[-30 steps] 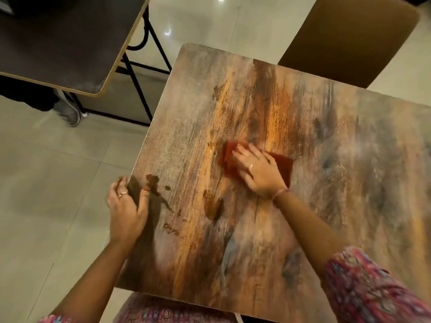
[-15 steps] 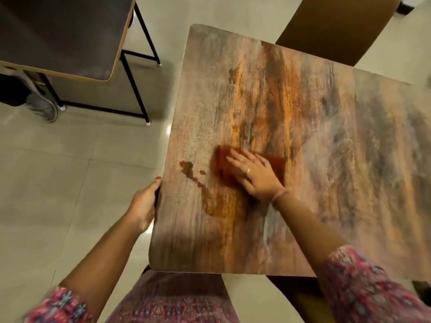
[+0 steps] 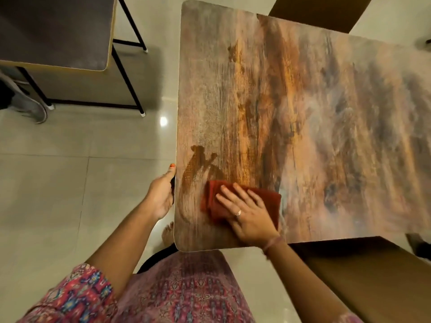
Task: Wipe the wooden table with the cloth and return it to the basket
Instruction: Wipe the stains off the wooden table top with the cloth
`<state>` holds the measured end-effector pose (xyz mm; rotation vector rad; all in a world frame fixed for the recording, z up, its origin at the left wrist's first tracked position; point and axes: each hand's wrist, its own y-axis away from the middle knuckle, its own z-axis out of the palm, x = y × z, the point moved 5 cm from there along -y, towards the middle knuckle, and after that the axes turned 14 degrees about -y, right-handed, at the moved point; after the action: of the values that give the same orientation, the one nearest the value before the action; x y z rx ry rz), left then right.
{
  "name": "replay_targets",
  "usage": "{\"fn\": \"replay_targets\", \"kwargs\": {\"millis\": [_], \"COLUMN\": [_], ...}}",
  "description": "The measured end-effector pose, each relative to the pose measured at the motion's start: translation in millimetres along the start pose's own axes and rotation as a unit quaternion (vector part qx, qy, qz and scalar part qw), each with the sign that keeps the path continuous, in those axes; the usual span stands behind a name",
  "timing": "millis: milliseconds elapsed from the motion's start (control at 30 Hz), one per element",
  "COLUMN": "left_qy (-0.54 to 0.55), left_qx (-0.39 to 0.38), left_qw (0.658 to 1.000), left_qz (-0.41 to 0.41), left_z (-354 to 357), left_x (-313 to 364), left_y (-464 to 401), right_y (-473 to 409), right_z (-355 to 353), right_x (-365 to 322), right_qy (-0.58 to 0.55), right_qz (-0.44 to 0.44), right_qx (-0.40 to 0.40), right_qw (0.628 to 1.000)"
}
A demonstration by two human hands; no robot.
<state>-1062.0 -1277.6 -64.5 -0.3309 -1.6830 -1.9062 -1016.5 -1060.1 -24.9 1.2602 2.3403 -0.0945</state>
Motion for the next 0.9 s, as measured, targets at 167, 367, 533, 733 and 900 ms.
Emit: {"fn": "replay_targets", "kwargs": {"millis": [167,367,533,733,900], "left_qy": [0.0,0.013,-0.011,-0.017,0.004], "left_qx": [-0.033,-0.074,-0.099,-0.098,-0.097], "left_qw": [0.999,0.996,0.993,0.994,0.994], "left_qz": [-0.001,-0.053,-0.056,-0.041,-0.045], "left_z": [-4.1,-12.8,-15.3,-13.6,-9.6], "left_x": [-3.2,-19.3,-21.2,-20.0,-22.6], "left_y": [-3.0,-4.7,-5.6,-4.4,-3.6], "right_y": [-31.6,-42.8,20.4,39.8,-9.8], "right_z": [-39.9,41.1,33.4,-26.6,17.9], "right_x": [56.3,-89.5,-46.5,66.8,-35.5], "right_qy": [-0.066,-0.097,-0.037,-0.089,-0.1], "right_qz": [0.335,0.229,0.073,0.483,0.385], "right_qx": [0.19,0.15,0.062,0.258,0.232], "right_qw": [0.92,0.957,0.995,0.832,0.888]}}
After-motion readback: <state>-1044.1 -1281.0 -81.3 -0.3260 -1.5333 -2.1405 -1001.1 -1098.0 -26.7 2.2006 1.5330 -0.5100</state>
